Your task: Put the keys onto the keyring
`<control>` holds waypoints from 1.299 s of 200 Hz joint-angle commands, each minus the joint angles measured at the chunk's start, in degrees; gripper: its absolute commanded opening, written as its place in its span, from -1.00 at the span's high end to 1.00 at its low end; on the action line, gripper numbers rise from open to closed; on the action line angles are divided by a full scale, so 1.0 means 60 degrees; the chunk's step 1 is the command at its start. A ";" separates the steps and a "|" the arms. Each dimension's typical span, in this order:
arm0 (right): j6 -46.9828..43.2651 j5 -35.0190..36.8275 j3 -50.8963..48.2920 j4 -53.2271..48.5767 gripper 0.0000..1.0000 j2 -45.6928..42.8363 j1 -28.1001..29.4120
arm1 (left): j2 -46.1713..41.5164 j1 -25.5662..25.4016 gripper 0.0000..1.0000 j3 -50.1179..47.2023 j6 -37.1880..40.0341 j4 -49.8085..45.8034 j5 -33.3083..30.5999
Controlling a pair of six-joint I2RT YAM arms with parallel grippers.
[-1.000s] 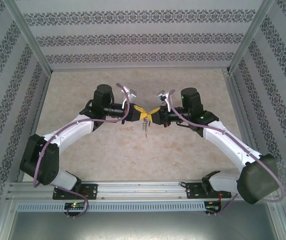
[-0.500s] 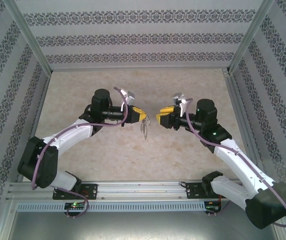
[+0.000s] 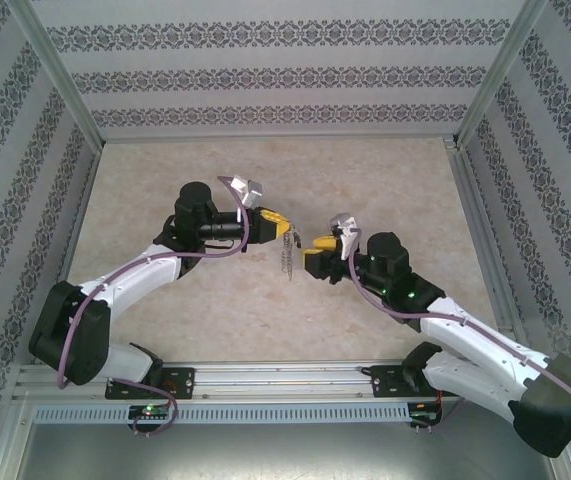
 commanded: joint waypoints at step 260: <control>-0.1476 -0.0271 0.1587 -0.0576 1.00 0.1713 0.1371 | -0.0250 -0.0088 1.00 -0.0054 -0.0146 0.0843 -0.0176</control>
